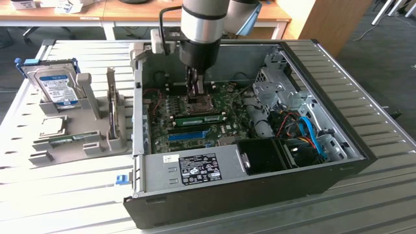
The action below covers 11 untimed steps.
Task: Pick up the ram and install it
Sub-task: 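Press down the ram until it locks into place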
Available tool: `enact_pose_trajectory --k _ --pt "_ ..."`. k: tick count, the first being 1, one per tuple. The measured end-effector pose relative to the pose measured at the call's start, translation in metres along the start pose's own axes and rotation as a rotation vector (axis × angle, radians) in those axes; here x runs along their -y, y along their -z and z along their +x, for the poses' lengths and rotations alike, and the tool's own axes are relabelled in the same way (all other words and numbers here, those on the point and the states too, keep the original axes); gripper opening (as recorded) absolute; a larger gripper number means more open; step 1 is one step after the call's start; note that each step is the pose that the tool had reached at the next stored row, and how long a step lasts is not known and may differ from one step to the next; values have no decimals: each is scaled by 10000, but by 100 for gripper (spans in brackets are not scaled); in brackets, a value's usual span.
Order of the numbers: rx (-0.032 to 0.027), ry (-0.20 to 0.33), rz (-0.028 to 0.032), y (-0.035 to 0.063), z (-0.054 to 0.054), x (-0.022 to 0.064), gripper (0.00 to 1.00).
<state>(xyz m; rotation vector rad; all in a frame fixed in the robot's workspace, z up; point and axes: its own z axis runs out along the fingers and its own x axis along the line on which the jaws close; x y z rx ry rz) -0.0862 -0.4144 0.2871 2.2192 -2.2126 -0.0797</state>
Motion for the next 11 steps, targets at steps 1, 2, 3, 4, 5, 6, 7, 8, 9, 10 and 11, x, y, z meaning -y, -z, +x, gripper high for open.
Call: enact_pose_trajectory --k 1,2,3,4,5,6,7,8,9,10,11 --pt "-1 0 0 21 -1 -1 11" --pt "-1 0 0 40 -1 -2 11" --pt "0 0 0 59 -2 -3 11" --pt "-1 0 -1 77 -2 -3 11" --pt "-1 0 -1 95 -3 -4 11" --pt "-1 0 0 115 -3 -5 11" --pt "0 0 0 134 -4 -5 11" --pt "0 0 0 154 -5 -6 11" --pt "-1 0 0 173 -5 -7 11" --pt "0 0 0 192 -6 -8 11" --pt "0 0 0 210 -7 -8 11"
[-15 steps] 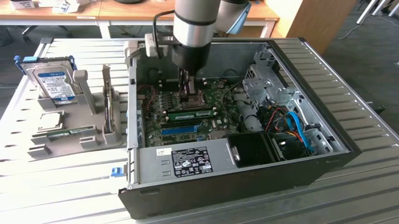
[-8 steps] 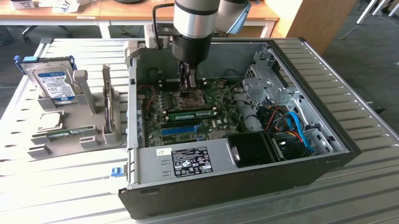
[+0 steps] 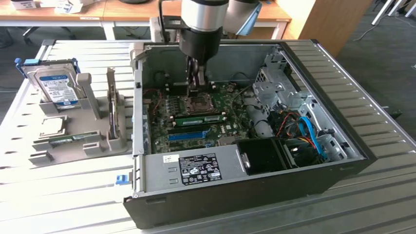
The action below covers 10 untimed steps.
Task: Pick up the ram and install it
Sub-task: 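Press down the ram until it locks into place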
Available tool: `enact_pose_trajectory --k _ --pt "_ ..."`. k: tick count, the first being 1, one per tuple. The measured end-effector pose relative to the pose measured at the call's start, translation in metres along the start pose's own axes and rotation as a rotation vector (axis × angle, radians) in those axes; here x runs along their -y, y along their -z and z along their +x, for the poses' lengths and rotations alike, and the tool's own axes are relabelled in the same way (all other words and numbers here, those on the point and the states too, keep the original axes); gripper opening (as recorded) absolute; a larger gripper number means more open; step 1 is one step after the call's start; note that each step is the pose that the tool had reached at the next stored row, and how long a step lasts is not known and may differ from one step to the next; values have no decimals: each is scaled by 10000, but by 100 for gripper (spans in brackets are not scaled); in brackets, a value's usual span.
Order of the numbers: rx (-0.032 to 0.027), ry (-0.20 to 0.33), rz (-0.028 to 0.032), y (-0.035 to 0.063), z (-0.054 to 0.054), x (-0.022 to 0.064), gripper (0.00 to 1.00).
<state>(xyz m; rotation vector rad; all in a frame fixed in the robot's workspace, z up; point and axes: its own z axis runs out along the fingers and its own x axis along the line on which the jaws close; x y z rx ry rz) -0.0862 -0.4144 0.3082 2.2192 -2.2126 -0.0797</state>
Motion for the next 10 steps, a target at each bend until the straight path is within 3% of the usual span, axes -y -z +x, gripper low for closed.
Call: enact_pose_trajectory --k 10 --pt "0 0 0 179 -5 -7 11"
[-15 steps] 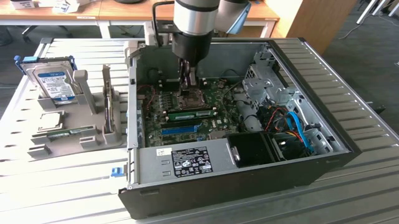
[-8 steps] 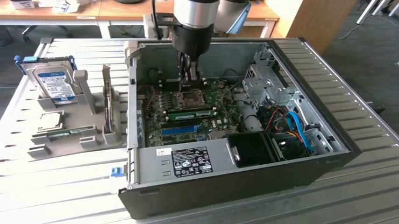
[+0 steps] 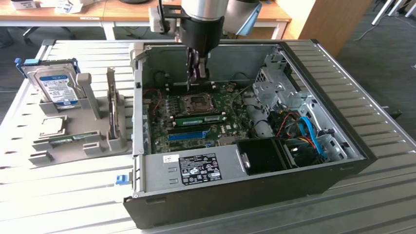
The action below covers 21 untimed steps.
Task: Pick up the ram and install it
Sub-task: 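Press down the ram until it locks into place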
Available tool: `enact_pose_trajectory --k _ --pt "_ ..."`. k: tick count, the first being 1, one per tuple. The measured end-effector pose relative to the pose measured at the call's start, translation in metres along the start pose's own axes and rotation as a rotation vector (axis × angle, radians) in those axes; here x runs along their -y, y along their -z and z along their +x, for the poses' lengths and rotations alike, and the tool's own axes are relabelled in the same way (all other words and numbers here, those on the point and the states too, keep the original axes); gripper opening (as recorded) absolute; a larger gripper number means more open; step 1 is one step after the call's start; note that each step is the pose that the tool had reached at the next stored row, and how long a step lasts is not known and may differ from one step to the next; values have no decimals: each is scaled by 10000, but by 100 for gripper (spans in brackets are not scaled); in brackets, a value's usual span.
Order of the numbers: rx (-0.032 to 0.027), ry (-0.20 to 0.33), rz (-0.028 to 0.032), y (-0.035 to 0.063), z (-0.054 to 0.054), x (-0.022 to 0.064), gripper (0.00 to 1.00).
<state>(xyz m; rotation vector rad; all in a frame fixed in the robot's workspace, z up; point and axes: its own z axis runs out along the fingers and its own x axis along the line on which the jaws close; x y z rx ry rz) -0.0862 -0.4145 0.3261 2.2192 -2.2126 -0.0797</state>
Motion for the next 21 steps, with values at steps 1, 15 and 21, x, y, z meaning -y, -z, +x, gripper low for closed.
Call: enact_pose_trajectory --k 1,15,21 --pt "-1 0 -1 15 0 -1 11" --pt "-1 1 -5 44 -1 103 11" --pt "-1 0 -22 50 -1 229 11"
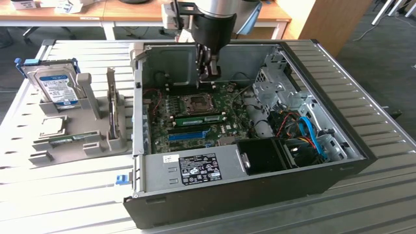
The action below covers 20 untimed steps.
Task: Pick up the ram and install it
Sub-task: 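Press down the ram until it locks into place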
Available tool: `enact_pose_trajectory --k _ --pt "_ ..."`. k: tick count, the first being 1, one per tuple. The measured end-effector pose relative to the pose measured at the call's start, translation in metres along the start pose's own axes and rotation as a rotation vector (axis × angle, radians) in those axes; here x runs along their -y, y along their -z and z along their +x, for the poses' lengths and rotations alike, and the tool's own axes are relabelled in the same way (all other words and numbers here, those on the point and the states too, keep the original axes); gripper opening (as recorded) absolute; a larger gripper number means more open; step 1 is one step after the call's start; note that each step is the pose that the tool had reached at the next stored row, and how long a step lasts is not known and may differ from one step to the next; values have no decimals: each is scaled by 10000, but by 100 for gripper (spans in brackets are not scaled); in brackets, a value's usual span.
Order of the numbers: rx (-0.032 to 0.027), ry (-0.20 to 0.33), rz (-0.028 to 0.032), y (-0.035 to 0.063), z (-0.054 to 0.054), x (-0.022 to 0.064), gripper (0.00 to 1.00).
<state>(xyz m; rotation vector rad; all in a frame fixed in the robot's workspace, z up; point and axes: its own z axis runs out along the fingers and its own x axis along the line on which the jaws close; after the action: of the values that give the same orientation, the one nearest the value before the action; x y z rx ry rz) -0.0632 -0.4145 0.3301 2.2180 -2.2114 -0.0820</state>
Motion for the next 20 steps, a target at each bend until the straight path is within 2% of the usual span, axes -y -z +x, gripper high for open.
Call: enact_pose_trajectory --k 6,20 --pt "0 0 -15 3 0 79 11" --pt "1 -1 -15 50 -1 77 11"
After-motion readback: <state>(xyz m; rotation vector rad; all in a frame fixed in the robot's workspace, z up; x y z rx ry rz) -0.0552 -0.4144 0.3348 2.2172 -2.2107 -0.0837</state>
